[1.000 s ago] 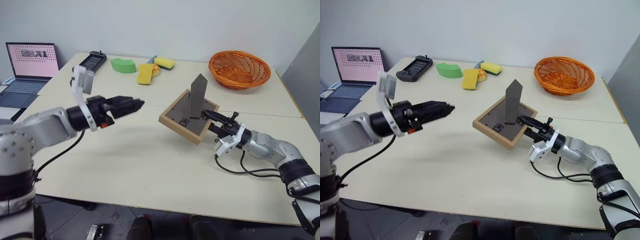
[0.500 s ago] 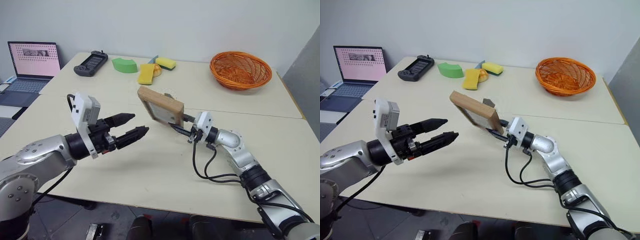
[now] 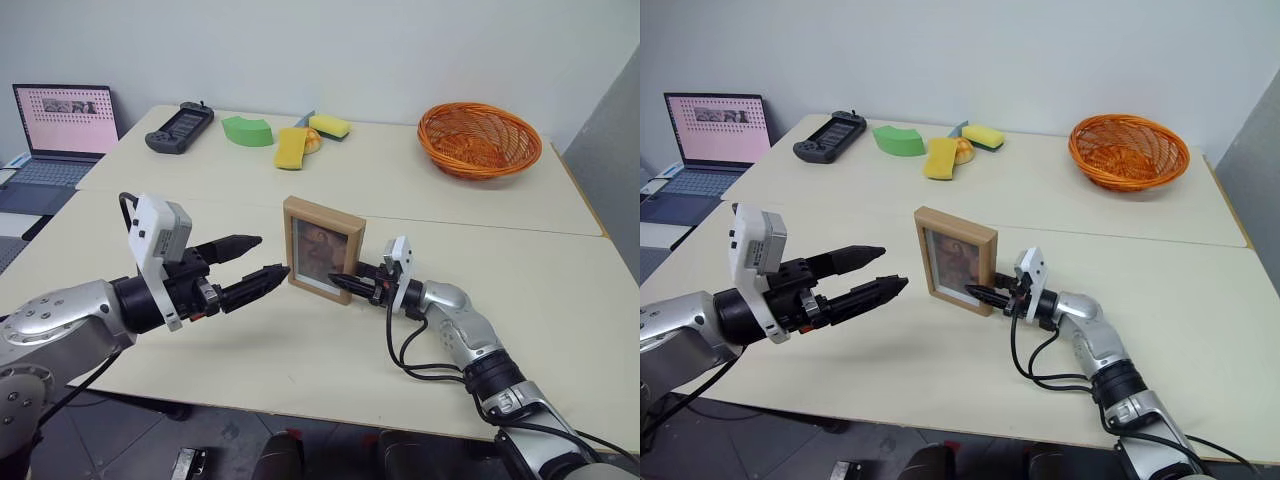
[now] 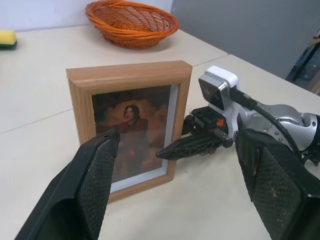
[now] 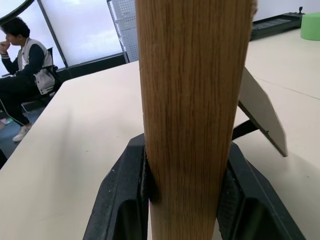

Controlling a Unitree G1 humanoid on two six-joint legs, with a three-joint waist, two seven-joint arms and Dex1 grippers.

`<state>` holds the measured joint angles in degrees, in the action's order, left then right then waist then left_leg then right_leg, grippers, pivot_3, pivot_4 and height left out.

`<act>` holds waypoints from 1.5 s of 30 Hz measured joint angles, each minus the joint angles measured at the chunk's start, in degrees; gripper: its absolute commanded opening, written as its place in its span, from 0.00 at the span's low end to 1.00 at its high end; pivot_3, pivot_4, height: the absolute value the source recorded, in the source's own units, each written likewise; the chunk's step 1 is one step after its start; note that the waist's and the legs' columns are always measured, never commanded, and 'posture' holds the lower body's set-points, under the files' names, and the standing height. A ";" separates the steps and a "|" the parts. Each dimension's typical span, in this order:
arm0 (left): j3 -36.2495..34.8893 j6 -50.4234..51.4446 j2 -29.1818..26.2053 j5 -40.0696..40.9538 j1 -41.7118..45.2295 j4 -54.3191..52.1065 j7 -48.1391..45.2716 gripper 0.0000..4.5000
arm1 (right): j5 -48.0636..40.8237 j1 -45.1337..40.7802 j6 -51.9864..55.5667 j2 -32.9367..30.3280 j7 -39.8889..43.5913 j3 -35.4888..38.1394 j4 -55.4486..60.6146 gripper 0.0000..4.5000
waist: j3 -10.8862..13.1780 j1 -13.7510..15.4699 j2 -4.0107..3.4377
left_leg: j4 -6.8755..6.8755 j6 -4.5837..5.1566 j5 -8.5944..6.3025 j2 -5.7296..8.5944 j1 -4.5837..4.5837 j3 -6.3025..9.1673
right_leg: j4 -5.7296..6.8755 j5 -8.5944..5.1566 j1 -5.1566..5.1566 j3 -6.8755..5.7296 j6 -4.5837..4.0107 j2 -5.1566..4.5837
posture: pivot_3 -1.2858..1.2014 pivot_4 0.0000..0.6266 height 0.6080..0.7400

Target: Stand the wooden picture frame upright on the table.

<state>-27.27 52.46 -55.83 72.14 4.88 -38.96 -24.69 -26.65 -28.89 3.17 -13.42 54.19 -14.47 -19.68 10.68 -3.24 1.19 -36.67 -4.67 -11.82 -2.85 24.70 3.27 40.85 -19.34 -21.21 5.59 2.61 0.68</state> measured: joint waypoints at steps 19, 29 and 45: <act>-4.61 0.55 -4.04 -0.24 -2.24 0.15 -3.50 0.87 | -0.27 3.25 8.82 2.66 1.06 4.23 4.42 0.32 | 0.00 -0.06 0.00 | 0.21 0.00 0.00 -0.04 -0.02 -0.05 | -0.07 -0.06 -0.10 0.01 -0.08 0.04 | 0.52 0.24 1.00; -3.61 0.51 -3.94 -0.57 0.03 0.63 -3.30 0.87 | -1.46 2.48 14.00 3.04 0.59 6.18 4.58 0.32 | 0.00 -0.09 0.00 | 0.27 0.00 0.00 -0.05 -0.03 -0.09 | -0.09 -0.06 -0.11 0.02 -0.08 0.04 | 0.52 0.24 1.00; -2.96 0.50 -3.13 -0.55 0.82 1.48 -2.43 0.88 | 2.38 2.62 15.57 3.22 -0.56 5.35 3.42 0.61 | 0.00 -0.08 0.00 | 0.39 -0.01 0.01 -0.05 -0.03 -0.13 | -0.13 -0.06 -0.16 0.04 -0.08 0.04 | 0.52 0.24 1.00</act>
<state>-30.23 52.96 -58.96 71.59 5.70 -37.48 -27.12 -24.26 -26.27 18.74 -10.21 53.64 -9.11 -16.25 10.69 -3.32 1.19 -36.28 -4.68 -11.82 -2.90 24.67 3.14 40.72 -19.40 -21.37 5.63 2.54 0.72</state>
